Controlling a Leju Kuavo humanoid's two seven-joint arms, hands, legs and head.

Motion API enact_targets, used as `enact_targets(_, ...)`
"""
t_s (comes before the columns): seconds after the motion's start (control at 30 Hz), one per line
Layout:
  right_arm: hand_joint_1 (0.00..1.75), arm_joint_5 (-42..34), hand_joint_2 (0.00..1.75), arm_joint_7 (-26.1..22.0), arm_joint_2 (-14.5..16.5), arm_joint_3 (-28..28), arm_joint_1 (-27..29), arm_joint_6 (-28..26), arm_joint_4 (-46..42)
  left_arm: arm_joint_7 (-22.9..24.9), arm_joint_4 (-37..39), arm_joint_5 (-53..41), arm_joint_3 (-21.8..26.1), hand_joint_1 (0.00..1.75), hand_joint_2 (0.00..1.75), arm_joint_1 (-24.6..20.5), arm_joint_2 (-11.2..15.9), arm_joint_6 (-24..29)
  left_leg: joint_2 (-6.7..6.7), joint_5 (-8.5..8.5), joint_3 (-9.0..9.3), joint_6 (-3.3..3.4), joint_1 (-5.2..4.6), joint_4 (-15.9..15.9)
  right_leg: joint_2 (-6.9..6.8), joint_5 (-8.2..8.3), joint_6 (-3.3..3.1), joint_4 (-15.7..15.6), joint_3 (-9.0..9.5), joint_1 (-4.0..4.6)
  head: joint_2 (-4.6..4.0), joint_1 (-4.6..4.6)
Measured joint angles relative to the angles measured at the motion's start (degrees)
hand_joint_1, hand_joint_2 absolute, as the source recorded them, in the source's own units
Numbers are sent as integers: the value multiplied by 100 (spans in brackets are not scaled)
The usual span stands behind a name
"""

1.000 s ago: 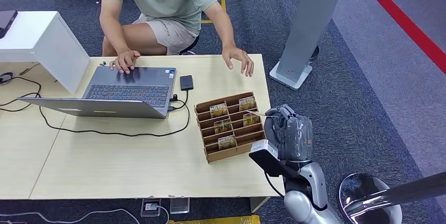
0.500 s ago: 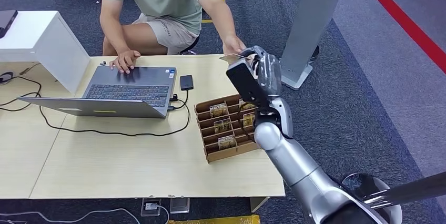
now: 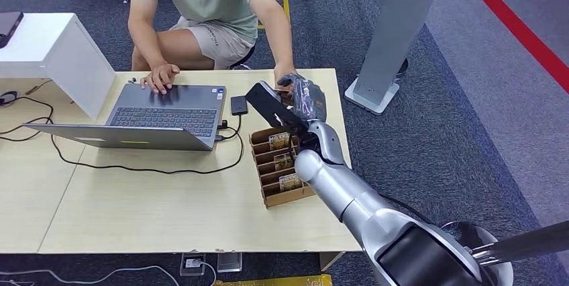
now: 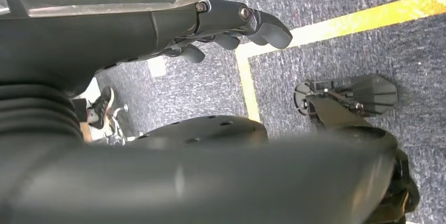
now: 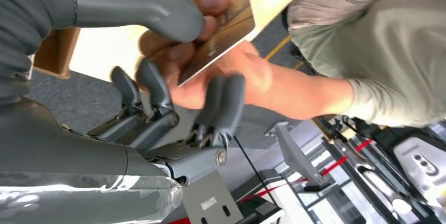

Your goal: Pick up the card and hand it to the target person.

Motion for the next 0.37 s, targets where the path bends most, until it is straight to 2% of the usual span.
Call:
enact_targets(0.1,0,-33,175,-39,37,48,-35,-51,235,-36,0,37,-57,0,0,2,10,35,1,0,1,0,0,0,1,0,0,0,0,0,0,-7)
enact_targets(0.23,0,-101,175,-155,58,54,-95,-183,425,-57,0,149,-68,0,0,4,22,87,1,0,3,0,1,0,1,0,0,0,0,1,-1,-13)
enact_targets(0.37,0,151,175,-388,43,-86,-106,-251,443,-64,0,215,-71,0,0,10,26,121,3,0,4,0,0,0,3,0,0,0,0,1,-1,-8)
